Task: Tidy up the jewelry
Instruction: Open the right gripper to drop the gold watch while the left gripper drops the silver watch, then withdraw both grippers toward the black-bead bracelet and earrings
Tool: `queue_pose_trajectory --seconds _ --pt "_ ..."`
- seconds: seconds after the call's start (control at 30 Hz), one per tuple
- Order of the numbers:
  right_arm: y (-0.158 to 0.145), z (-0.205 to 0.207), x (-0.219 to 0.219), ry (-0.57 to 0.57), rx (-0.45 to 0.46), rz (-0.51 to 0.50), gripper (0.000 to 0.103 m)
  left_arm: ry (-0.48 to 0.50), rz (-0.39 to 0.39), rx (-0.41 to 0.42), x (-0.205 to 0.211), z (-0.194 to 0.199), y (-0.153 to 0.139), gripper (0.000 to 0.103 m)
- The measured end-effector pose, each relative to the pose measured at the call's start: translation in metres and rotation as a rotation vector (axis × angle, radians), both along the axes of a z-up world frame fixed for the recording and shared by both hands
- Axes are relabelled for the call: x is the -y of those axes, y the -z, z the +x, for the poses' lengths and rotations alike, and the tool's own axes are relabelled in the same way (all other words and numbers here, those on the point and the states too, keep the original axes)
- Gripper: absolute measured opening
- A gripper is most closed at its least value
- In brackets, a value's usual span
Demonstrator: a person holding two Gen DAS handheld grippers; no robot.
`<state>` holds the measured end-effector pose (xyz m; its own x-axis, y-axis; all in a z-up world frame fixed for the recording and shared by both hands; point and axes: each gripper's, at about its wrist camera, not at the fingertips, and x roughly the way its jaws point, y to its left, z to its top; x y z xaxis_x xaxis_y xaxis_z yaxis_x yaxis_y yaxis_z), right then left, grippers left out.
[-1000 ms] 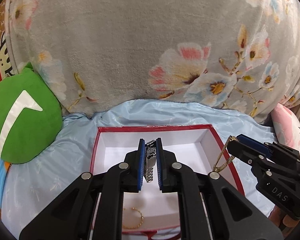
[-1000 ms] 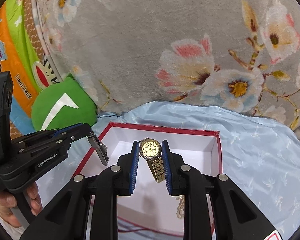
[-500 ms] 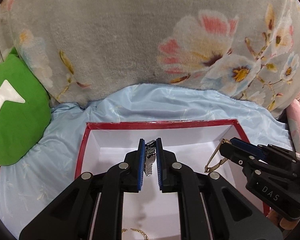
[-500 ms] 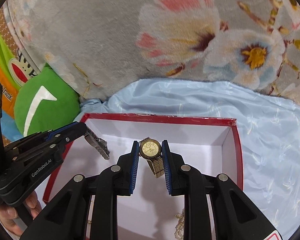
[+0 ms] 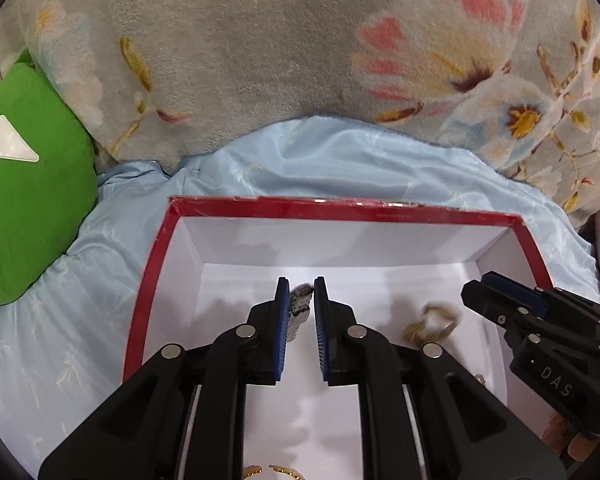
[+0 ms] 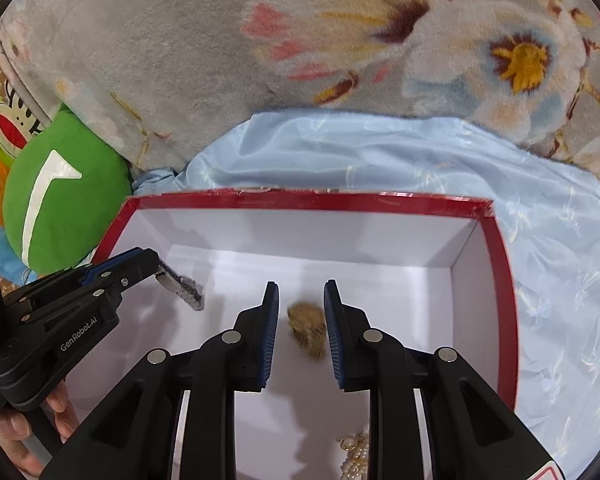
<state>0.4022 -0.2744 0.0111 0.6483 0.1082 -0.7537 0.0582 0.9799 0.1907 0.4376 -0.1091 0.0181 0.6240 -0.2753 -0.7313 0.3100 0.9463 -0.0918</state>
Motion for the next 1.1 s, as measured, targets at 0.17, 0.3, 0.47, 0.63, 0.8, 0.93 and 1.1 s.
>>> queue_pose_trajectory --seconds 0.17,0.3,0.47,0.63,0.8,0.93,1.1 --pt "-0.001 -0.002 0.002 0.015 0.011 -0.01 0.032 -0.025 0.002 0.034 -0.003 -0.003 -0.005 0.049" --pt "-0.007 -0.009 0.003 0.026 0.036 -0.018 0.032 -0.034 -0.031 0.029 -0.011 -0.005 -0.011 0.057" --pt "-0.021 -0.022 0.004 0.025 0.068 -0.016 0.033 -0.044 -0.038 0.056 -0.024 -0.018 -0.024 0.057" --pt "-0.039 -0.049 0.002 0.027 0.116 -0.027 0.039 -0.056 -0.038 0.091 -0.044 -0.043 -0.042 0.057" --pt "-0.059 -0.093 -0.004 0.031 0.178 -0.049 0.048 -0.077 -0.068 0.111 -0.069 -0.074 -0.062 0.057" --pt "-0.074 -0.13 -0.008 0.038 0.215 -0.038 0.051 -0.078 -0.077 0.138 -0.084 -0.105 -0.076 0.057" --pt "-0.084 -0.181 -0.019 0.048 0.25 -0.074 0.054 -0.063 -0.069 0.174 -0.098 -0.156 -0.087 0.066"
